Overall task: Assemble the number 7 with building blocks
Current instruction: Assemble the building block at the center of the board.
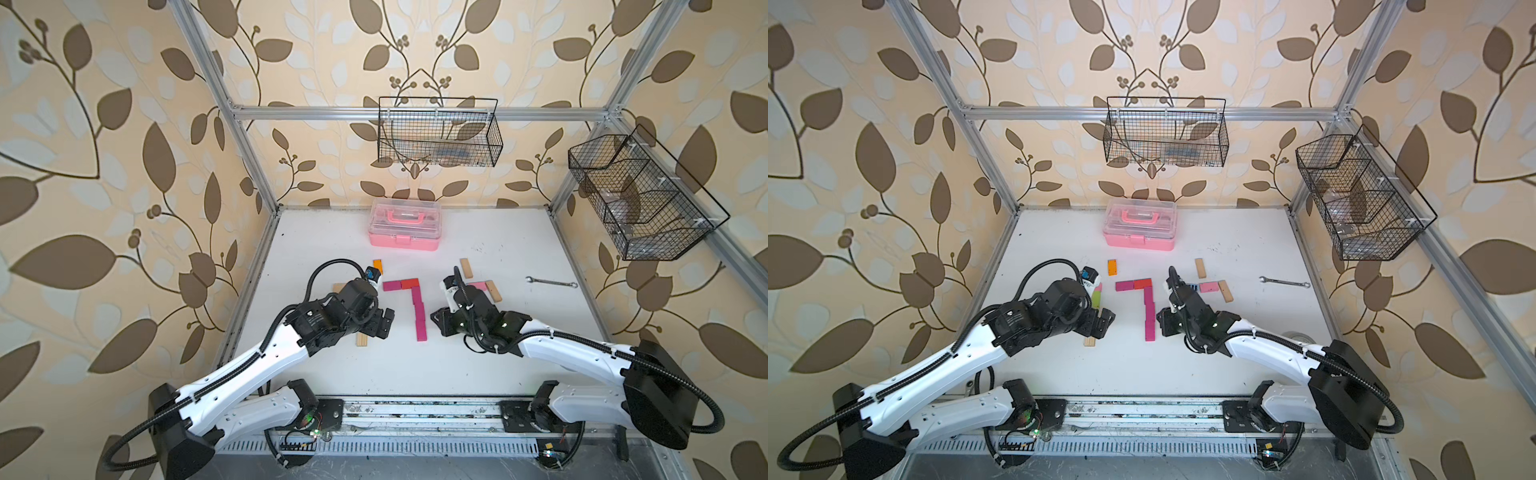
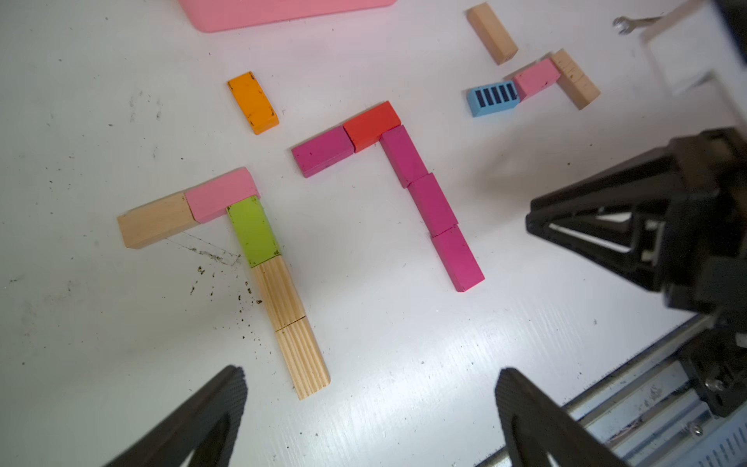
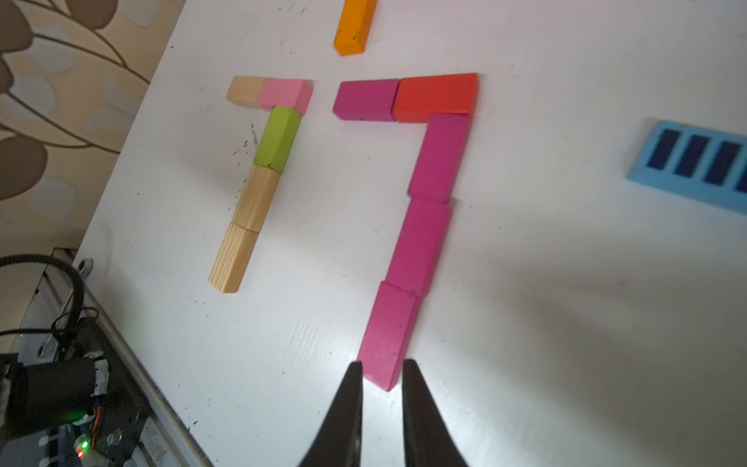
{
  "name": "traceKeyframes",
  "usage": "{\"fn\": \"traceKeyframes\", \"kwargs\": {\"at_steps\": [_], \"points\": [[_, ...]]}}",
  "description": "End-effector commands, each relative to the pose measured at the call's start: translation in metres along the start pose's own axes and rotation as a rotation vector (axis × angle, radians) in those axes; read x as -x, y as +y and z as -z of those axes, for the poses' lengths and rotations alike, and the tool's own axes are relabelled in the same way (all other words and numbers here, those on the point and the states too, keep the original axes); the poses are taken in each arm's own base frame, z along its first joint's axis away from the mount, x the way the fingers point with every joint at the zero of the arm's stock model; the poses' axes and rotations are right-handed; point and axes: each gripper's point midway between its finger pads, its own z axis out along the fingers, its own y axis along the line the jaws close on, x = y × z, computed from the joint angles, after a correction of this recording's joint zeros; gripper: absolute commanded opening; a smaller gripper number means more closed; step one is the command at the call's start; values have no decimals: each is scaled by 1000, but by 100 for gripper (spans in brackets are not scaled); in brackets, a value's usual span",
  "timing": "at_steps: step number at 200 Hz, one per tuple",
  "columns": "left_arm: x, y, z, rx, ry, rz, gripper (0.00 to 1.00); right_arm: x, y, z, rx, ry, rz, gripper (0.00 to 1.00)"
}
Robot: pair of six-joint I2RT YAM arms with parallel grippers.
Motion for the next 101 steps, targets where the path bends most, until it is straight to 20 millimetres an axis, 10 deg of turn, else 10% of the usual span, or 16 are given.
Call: {"fn": "traceKeyframes", "kwargs": {"at_steps": [1,68,101], "points": [[31,-6,-15,-5,-93,50,99,9,-8,0,30,55,54,21],[60,35,-105,34,15,238,95,46,-28,-46,70,128,94,20],[76,38,-136,-61,19,272,47,56,-31,-68,84,153,100,20]]}}
